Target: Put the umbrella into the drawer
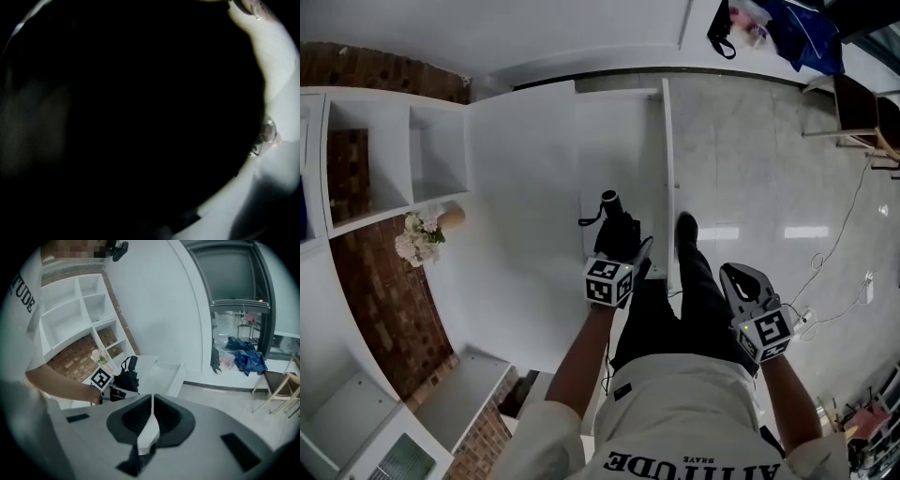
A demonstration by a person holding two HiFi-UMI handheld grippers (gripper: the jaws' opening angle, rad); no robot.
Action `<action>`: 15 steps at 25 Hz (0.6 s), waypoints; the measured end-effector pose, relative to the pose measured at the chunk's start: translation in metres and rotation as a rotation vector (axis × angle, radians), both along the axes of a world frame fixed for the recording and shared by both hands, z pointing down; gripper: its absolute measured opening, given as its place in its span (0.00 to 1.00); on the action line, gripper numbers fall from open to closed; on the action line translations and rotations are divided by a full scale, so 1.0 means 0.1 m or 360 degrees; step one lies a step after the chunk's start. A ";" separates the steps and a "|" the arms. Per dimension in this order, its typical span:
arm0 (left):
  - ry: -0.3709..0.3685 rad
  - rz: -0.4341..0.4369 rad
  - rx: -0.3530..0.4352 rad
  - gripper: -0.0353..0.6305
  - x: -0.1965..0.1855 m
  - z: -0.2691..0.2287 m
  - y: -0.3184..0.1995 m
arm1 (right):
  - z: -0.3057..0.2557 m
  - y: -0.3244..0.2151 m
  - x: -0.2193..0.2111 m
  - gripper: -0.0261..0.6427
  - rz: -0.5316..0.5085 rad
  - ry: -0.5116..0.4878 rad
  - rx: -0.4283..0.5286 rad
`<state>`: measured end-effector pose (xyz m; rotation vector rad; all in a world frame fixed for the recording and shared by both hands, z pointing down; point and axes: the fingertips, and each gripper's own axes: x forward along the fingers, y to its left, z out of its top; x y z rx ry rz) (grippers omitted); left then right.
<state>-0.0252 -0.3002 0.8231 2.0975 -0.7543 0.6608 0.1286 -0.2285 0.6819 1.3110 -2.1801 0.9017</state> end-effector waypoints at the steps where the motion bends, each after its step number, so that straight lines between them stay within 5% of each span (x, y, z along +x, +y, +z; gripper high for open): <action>1: -0.0015 -0.0015 -0.0015 0.44 0.02 0.09 -0.01 | 0.04 -0.02 0.01 0.09 -0.0010 -0.0007 -0.0009; 15: -0.0300 -0.0165 -0.0104 0.44 0.04 1.31 -0.20 | 0.45 -0.11 0.24 0.09 -0.0077 -0.0061 -0.0136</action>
